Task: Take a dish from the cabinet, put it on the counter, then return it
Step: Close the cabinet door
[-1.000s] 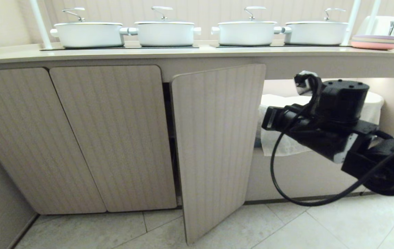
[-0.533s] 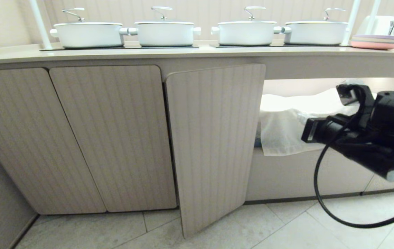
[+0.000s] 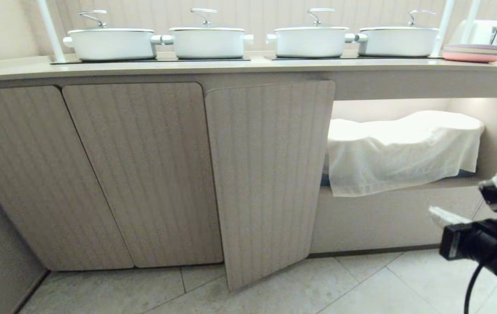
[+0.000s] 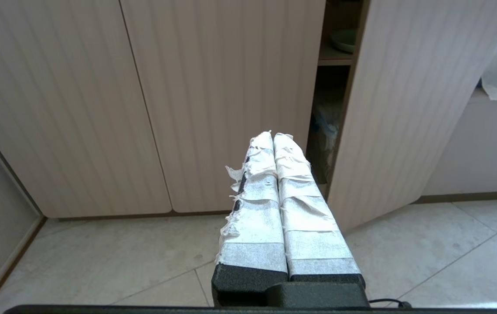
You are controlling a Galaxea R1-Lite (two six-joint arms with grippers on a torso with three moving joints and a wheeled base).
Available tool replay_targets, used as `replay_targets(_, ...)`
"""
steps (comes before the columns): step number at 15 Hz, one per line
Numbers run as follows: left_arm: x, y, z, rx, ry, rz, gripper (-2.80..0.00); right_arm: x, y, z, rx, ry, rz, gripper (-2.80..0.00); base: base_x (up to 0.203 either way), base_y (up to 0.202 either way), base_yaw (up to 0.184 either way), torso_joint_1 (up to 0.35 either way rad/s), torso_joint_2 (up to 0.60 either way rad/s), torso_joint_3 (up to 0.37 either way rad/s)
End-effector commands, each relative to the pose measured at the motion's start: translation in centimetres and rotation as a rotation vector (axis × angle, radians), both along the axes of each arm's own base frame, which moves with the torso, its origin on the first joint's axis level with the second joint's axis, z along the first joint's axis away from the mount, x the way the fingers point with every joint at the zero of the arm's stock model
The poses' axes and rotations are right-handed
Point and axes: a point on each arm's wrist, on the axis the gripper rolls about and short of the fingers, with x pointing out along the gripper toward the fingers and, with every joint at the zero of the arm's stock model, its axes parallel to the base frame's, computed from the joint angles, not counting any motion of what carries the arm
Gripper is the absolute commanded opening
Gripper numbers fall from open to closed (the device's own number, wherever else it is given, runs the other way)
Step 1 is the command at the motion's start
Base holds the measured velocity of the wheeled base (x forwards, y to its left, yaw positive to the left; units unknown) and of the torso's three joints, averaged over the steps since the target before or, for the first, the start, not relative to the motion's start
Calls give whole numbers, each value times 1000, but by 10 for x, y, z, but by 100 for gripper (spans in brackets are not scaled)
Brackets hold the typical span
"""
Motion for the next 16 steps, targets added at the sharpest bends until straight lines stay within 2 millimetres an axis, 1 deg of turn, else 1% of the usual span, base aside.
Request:
replay_targets(1,0,0,0,-1,0,-1,-280,-31,-11,-9,-23,-1,-26,-280,0,0,0,0,0,0)
replay_targets(2,0,0,0,-1,0,0,-280,-43,-16,-13,-46,4,-35,-280,0,0,0,0,0,0)
replay_targets(7,0,0,0,-1,0,1,-280,-76,-28,-19,-91,75,-48,-280,0,0,0,0,0,0)
replay_targets(9,0,0,0,-1,0,-1,-280,-96,-31,-27,-96,140,-75,-280,0,0,0,0,0,0)
replay_targets(10,0,0,0,-1,0,-1,-280,-105,-32,-29,-94,146,-90,-280,0,0,0,0,0,0)
replay_targets(13,0,0,0,-1,0,1,-280,-134,-33,-35,-90,116,-106,-280,0,0,0,0,0,0)
replay_targets(16,0,0,0,-1,0,2,-280,-160,-32,-44,-83,40,-98,-280,0,0,0,0,0,0)
